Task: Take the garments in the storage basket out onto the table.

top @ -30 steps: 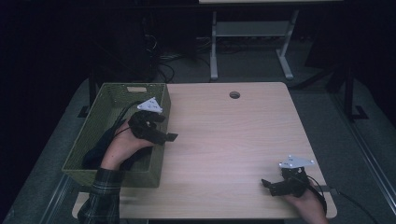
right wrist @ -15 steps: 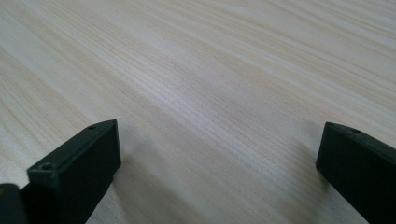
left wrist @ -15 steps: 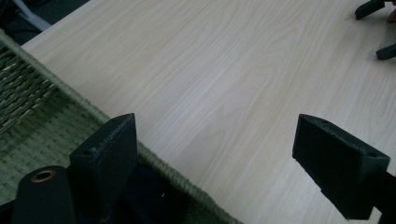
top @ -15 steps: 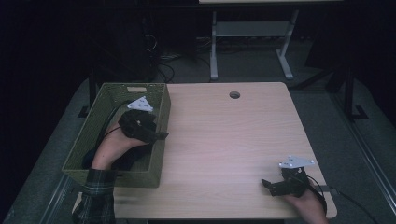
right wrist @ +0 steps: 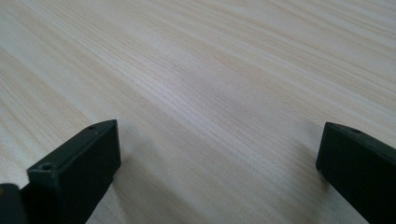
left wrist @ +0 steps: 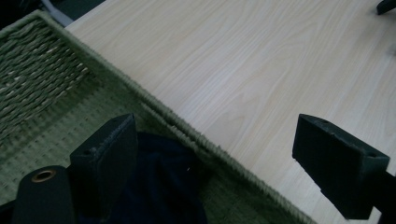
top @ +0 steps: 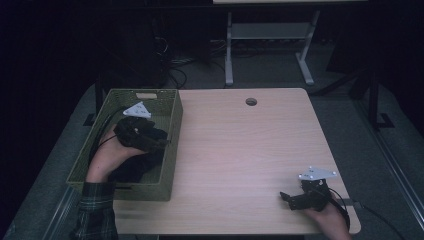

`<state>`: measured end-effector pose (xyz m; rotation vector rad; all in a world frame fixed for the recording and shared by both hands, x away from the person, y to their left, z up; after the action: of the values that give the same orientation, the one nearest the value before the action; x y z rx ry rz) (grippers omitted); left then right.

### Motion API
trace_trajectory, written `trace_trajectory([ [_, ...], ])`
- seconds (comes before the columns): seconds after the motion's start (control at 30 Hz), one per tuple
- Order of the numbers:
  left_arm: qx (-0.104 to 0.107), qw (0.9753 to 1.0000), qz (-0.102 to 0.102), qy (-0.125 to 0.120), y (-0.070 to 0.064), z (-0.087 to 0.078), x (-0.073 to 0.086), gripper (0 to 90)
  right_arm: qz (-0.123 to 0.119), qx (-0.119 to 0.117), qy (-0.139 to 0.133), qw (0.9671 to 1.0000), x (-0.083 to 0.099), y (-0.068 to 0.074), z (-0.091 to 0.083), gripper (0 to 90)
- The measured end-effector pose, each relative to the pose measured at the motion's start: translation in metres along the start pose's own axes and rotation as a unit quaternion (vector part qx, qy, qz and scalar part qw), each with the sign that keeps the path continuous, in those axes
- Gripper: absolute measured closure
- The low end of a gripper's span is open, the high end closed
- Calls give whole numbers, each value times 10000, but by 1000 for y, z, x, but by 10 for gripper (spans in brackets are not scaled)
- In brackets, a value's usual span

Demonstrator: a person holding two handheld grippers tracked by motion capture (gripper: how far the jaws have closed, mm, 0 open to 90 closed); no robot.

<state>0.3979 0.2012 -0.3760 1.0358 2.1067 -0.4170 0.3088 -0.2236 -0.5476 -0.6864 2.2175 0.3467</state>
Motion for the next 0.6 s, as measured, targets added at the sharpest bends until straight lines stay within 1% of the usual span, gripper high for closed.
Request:
trace_trajectory([
  [0.07, -53, 10000, -49, 5, 4, -4, 2, 142, 2, 1, 0, 10000, 0, 0, 0, 0],
  [0.27, -120, 9999, -122, 17, 11, -12, 8, 142, 4, 0, 1, 10000, 0, 0, 0, 0],
  [0.37, -219, 9996, -144, 74, 16, -16, 12, 142, 5, 1, 0, 10000, 0, 0, 0, 0],
  [0.4, -280, 9994, -167, 105, 20, -19, 15, 142, 4, 2, 1, 10000, 0, 0, 0, 0],
  [0.43, -280, 9994, -167, 105, 20, -19, 15, 142, 4, 2, 1, 10000, 0, 0, 0, 0],
  [0.53, -365, 9990, -204, 126, 27, -23, 20, 142, 5, 4, 1, 10000, 0, 0, 0, 0],
  [0.6, -482, 9984, -238, 155, 33, -28, 25, 142, 7, 5, 0, 10000, 0, 0, 0, 0],
])
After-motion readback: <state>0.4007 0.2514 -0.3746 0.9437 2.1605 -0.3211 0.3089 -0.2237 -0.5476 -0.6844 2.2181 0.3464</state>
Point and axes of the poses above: each handheld gripper's, and its own axes: z roughly forward along the jaws, x roughly out of its underside, y roughly to its left, the point moved 9 cm from there along z, roughly forward along the jaws, and after that the axes turned 4 degrees about -y, right-handed, at the moved point
